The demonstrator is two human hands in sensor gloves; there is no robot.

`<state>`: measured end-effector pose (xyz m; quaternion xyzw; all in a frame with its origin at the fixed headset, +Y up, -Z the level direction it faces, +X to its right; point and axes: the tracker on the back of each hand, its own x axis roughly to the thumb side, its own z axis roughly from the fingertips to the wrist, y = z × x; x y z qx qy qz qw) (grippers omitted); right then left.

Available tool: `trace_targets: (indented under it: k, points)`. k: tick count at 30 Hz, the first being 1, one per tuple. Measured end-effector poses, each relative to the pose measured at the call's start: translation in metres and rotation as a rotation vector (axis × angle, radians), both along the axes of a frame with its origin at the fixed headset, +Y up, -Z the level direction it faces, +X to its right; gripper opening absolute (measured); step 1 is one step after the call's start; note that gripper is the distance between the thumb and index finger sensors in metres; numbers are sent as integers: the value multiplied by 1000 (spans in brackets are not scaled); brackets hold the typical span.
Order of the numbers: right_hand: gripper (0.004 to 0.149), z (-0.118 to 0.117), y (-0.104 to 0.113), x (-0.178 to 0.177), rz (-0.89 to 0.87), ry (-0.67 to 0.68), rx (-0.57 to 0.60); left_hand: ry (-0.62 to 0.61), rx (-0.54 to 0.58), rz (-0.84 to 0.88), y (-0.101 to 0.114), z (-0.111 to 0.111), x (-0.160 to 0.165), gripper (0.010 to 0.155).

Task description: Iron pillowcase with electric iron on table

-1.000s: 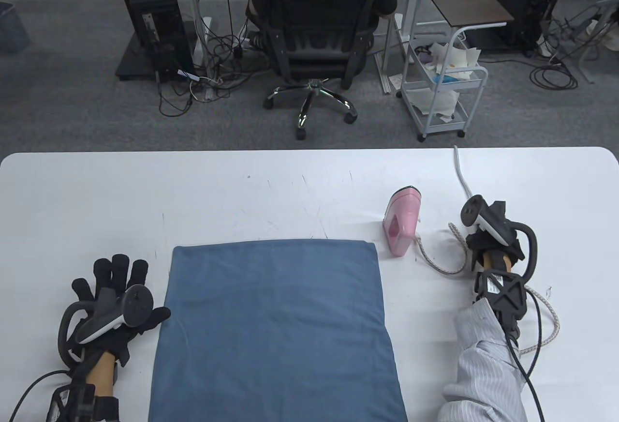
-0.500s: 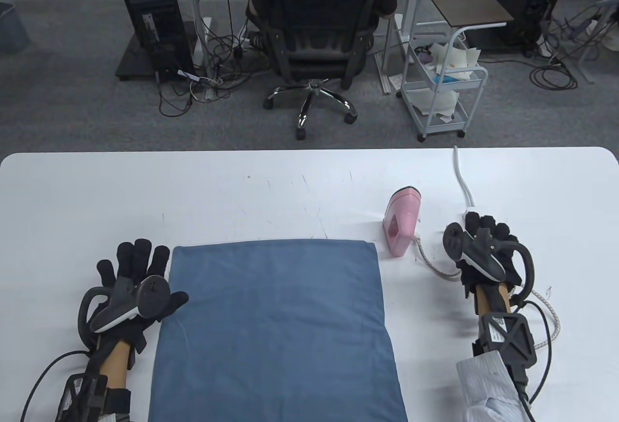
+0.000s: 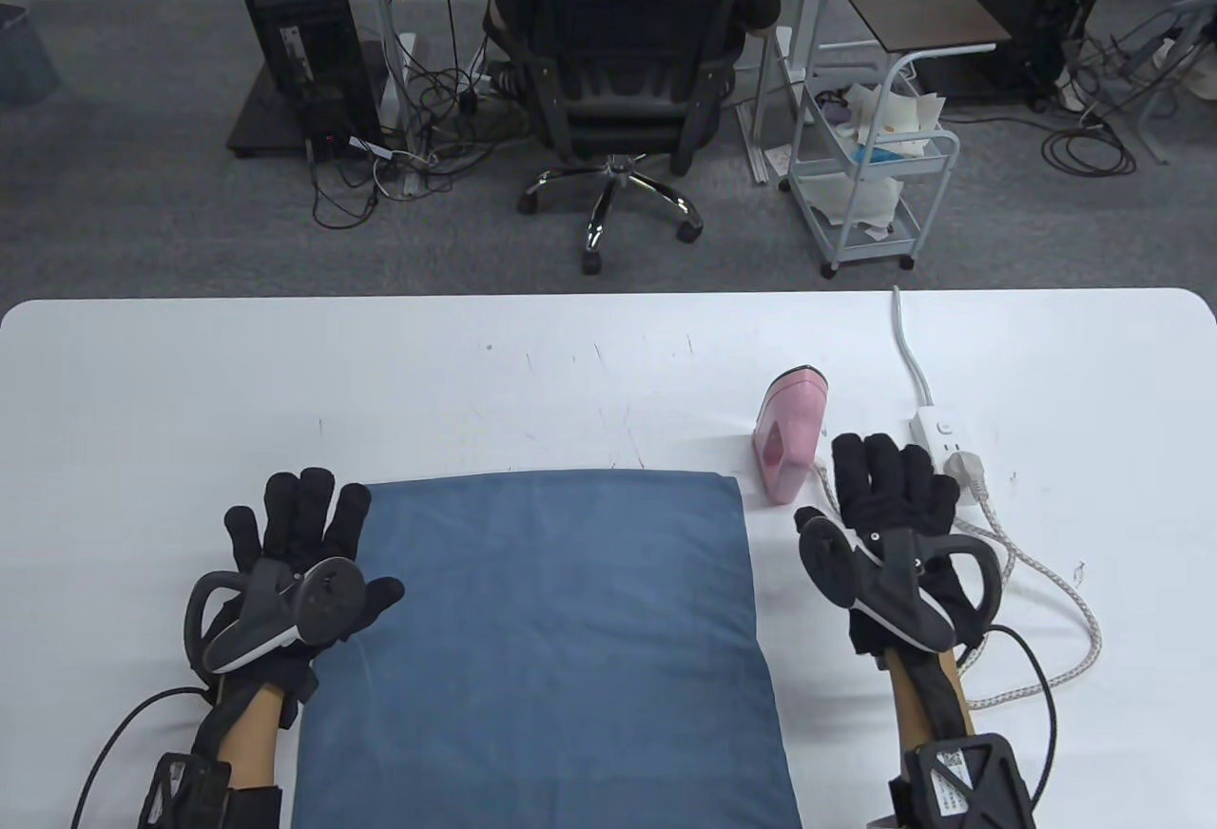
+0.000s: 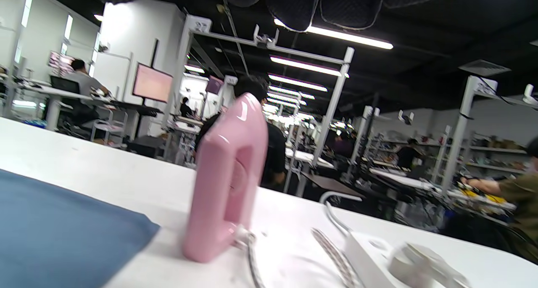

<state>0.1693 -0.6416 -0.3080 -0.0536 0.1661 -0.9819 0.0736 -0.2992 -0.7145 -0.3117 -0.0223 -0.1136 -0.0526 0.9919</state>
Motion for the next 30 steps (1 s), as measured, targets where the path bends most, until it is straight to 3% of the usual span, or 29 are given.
trace_targets:
  k: [8,15,30]
  points:
    - [85,13,-24,-22,39,97,11,-5,37,-41,-7,13,-1,98]
    - [88,16,-46,-25,131,108,-59,26,0,-74,-15,17,-9,98]
    - [87,17,-48,-30,166,133,-72,23,-7,-76,-16,17,-8,98]
